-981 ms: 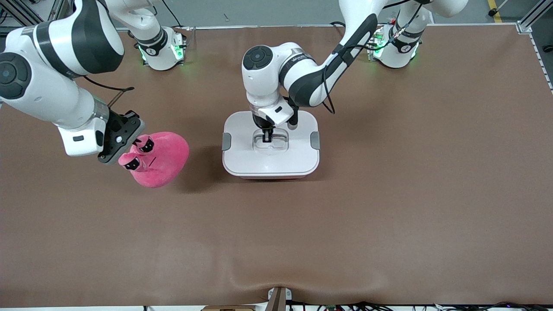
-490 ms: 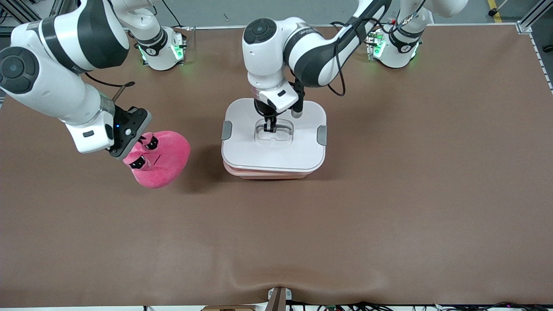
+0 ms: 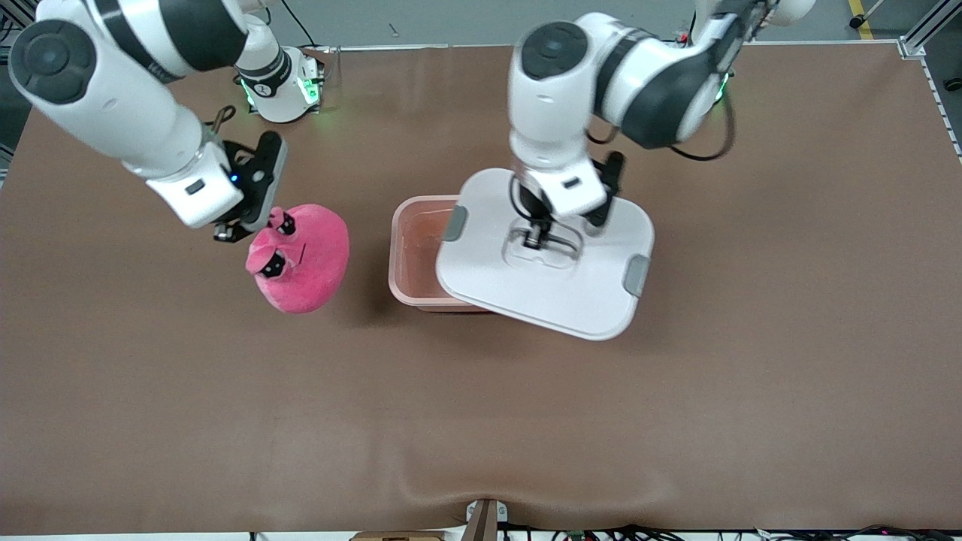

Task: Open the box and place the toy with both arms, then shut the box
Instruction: 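Lift the lid off the box with the left gripper, then lower the pink toy into the pink box and open the right gripper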

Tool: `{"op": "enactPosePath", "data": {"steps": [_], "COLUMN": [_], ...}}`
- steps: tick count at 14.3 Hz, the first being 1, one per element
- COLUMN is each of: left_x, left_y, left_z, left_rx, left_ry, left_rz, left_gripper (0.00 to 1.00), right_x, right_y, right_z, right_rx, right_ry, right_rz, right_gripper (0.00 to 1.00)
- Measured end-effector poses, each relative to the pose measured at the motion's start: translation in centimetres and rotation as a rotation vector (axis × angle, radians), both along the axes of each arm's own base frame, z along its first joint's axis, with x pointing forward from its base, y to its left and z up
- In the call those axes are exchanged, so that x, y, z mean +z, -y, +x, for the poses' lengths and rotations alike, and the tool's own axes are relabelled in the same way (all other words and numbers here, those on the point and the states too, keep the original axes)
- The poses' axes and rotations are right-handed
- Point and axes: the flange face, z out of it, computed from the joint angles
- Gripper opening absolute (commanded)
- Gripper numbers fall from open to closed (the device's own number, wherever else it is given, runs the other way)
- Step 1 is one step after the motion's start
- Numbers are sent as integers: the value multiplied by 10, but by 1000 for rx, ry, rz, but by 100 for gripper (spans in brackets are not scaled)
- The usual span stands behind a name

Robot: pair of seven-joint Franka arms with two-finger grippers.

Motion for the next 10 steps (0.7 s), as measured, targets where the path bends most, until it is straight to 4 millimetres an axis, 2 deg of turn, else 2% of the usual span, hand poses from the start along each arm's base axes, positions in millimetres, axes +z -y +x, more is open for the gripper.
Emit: {"op": "enactPosePath", "data": {"steps": [2, 4, 8, 10], "left_x": [2, 1, -1, -2], "left_y": [-38, -66, -107, -125], "left_z": [25, 42, 62, 69], "left_rx": [-44, -63, -120, -146], "left_ry": [-27, -52, -81, -110], "left_rz": [-13, -29, -38, -66], "left_gripper": [0, 0, 0, 0], "right_x": [5, 5, 5, 1], "right_y": [-34, -72, -132, -155], "right_z": [-18, -37, -66, -75], "right_rx": [69, 142, 274, 327], "right_ry": [8, 8, 83, 129], "right_rz": [3, 2, -25, -43], "right_gripper": [0, 0, 0, 0]}}
